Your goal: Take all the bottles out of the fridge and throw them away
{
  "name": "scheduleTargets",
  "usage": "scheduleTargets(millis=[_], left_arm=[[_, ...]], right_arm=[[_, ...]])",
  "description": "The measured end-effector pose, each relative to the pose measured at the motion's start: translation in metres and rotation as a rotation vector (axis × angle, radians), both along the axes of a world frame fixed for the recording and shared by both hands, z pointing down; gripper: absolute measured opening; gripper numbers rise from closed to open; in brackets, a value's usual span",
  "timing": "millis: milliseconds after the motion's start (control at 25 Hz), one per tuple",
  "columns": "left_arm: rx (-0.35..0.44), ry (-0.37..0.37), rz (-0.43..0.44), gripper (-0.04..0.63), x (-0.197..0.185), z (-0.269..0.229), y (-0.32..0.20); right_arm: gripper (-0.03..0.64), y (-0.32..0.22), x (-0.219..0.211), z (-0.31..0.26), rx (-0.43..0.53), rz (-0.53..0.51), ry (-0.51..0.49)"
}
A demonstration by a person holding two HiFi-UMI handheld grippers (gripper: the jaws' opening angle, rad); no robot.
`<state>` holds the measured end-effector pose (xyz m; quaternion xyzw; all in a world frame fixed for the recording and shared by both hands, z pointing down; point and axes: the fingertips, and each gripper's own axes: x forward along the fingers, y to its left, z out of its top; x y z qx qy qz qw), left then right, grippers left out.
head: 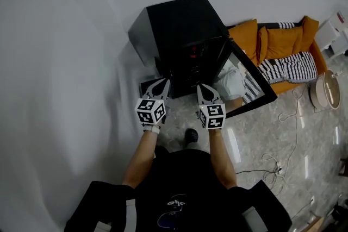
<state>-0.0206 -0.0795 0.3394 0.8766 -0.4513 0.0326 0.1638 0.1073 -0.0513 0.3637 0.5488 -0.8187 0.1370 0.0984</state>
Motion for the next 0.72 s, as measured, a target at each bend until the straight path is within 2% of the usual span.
scheduleTargets(millis=[320, 720], left_arm=[[-0.011, 0.003, 0.072, 0.008, 0.036, 0.006, 0.001], [-0.018, -0.02, 0.116, 0.008, 0.059, 0.012, -0.001]], right_arm=[[0.008, 0.008, 0.038, 0.006, -0.018, 0.069, 0.005], [0.008, 0.008, 0.055, 0.017, -0.038, 0.094, -0.013]])
